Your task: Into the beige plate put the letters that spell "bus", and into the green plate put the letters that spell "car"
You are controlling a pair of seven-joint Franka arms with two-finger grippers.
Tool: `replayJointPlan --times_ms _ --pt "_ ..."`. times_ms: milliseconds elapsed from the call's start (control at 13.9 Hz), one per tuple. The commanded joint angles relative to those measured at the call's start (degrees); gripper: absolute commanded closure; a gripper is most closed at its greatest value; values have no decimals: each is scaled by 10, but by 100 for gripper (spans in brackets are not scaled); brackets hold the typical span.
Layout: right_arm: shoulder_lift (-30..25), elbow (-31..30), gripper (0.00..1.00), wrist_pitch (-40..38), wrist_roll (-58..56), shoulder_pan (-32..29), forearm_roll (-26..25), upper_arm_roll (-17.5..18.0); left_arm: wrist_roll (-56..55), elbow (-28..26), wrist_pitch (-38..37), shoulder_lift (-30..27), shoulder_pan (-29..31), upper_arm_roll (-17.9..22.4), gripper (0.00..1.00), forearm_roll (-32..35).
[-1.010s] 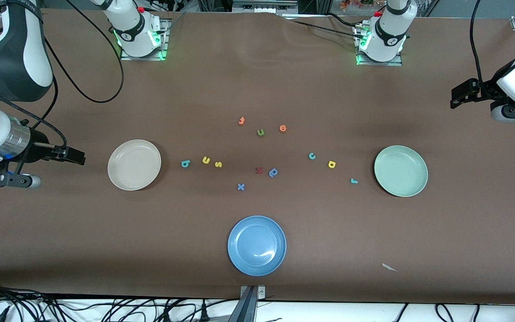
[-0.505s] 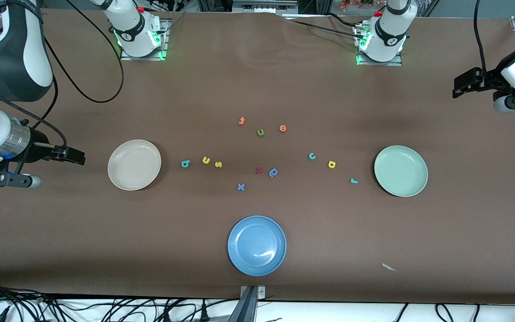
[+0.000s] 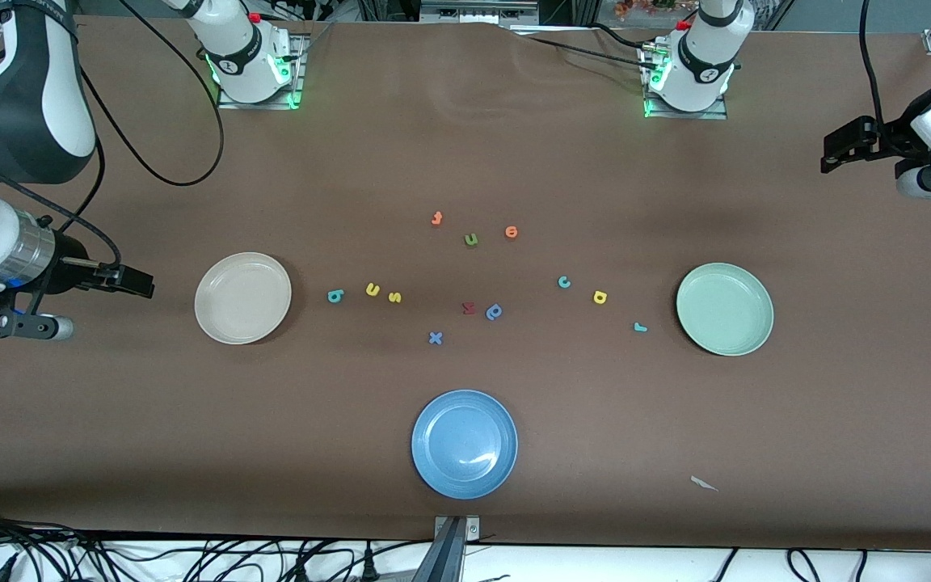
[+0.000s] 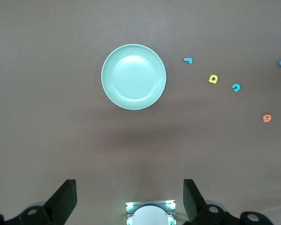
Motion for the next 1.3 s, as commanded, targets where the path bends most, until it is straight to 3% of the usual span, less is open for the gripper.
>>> replayJointPlan --times_ms 0,722,1227 --pt "-9 -5 0 -6 4 -2 9 1 10 12 -13 5 2 4 0 -17" --pt "-9 -5 0 -6 4 -2 9 1 15 5 4 2 5 4 0 -16" --pt "-8 -5 0 -5 6 1 5 3 15 -31 21 -21 5 4 0 -15"
